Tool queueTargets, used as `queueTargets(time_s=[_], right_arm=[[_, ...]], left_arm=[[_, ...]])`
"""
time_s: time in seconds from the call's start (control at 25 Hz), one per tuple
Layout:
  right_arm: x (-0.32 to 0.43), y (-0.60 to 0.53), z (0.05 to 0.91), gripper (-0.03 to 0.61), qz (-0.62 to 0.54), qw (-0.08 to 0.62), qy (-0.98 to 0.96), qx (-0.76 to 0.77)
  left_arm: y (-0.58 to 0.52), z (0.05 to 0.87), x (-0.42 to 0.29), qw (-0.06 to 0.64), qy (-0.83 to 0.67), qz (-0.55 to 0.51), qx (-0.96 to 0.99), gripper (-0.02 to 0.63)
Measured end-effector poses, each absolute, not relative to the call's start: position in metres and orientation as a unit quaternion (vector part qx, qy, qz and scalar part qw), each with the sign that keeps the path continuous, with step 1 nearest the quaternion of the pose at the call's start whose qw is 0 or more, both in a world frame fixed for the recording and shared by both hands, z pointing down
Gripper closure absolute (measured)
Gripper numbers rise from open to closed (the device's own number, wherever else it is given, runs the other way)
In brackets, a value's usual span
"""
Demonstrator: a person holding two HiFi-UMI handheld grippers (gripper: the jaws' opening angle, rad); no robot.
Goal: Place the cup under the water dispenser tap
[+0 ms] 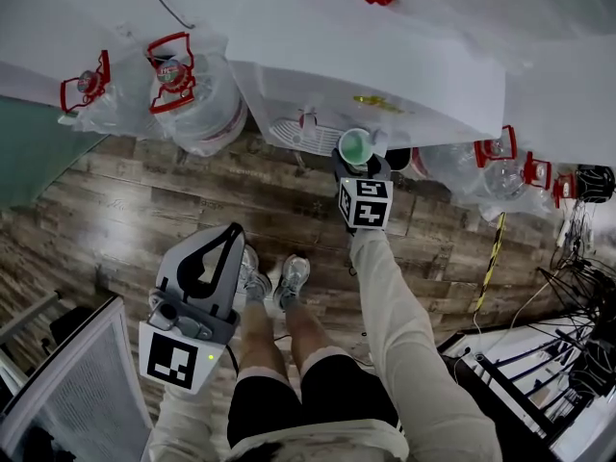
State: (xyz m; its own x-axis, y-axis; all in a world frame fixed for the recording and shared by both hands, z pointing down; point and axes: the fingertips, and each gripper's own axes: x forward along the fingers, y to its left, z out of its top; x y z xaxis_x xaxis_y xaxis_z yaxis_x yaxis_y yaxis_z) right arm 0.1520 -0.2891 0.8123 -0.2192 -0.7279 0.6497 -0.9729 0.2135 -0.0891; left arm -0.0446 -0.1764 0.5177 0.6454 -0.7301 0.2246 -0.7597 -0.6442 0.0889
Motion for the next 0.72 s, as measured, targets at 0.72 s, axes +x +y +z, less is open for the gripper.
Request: queueTargets(time_s=[0.72], right_arm=[[0.1475, -0.2949, 0.8199, 0.289, 0.273, 0.255, -0.735, 0.566]], left_arm=[[-0.1763, 0.5222, -0.0518, 0.093, -0.421, 0.086, 0.898, 0.609]])
